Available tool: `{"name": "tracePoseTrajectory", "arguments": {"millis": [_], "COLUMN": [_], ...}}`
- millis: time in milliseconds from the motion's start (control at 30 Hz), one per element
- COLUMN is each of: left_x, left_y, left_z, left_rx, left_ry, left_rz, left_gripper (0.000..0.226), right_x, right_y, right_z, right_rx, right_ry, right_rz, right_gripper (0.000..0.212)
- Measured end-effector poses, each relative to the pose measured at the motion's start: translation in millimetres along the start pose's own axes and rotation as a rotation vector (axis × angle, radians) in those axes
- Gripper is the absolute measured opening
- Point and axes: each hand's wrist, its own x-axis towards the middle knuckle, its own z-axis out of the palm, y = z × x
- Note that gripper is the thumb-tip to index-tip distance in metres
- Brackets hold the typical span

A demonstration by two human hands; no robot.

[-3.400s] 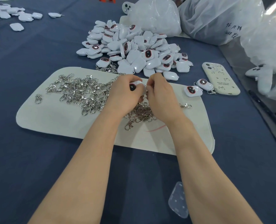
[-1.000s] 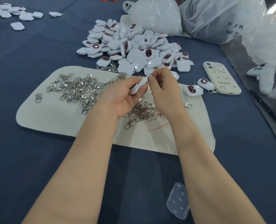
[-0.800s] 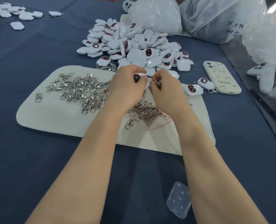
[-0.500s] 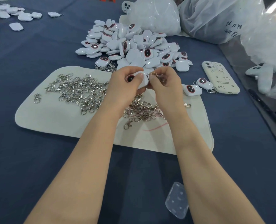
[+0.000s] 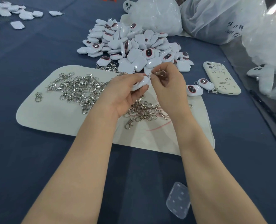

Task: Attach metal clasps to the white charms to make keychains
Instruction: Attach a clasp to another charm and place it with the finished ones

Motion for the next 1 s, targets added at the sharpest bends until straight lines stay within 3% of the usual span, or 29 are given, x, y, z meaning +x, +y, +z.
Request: {"name": "tracePoseTrajectory", "arguments": {"millis": [67, 167, 267, 333, 467, 600, 700, 833, 900, 1000], "left_x": [1.2, 0.6, -2.8, -0.4, 3.9, 5.2, 5.1, 2.3, 0.8, -0.2], "left_y": [-1.2, -3.0, -6.0, -8.0, -7.4, -8.9, -7.6, -1.5, -1.8, -3.7], "left_z": [0.0, 1.9, 4.5, 3.1, -0.6, -0.9, -2.7, -2.7, 0.2, 4.2], "left_rx": [0.242, 0.825, 1.045, 0.984, 0.516, 0.182, 0.302, 0.86, 0.832, 0.436], "left_ry": [0.046, 0.107, 0.099, 0.096, 0.085, 0.073, 0.086, 0.076, 0.081, 0.089], "left_rz": [0.132, 0.442, 0.645, 0.646, 0.398, 0.239, 0.277, 0.586, 0.599, 0.404], "left_gripper": [0.008, 0.016, 0.019, 0.019, 0.012, 0.008, 0.01, 0.016, 0.015, 0.01], "right_x": [1.8, 5.4, 8.6, 8.0, 2.4, 1.1, 4.1, 7.8, 7.6, 3.1], "right_y": [1.1, 1.3, 0.6, -0.1, -0.7, 0.8, 1.7, -0.8, -2.1, -6.8], "right_z": [-4.7, -9.6, -13.2, -13.1, -3.8, 3.8, -0.6, -12.2, -11.3, 2.6], "right_rx": [-0.161, -0.327, -0.328, -0.155, 0.281, 0.371, 0.077, -0.232, -0.164, 0.288], "right_ry": [-0.053, -0.126, -0.152, -0.121, -0.067, -0.015, -0.085, -0.201, -0.13, 0.04], "right_rz": [-0.037, -0.03, 0.051, 0.123, 0.223, 0.242, 0.153, 0.029, 0.065, 0.269], "right_gripper": [0.011, 0.013, 0.013, 0.014, 0.018, 0.015, 0.015, 0.017, 0.016, 0.018]}}
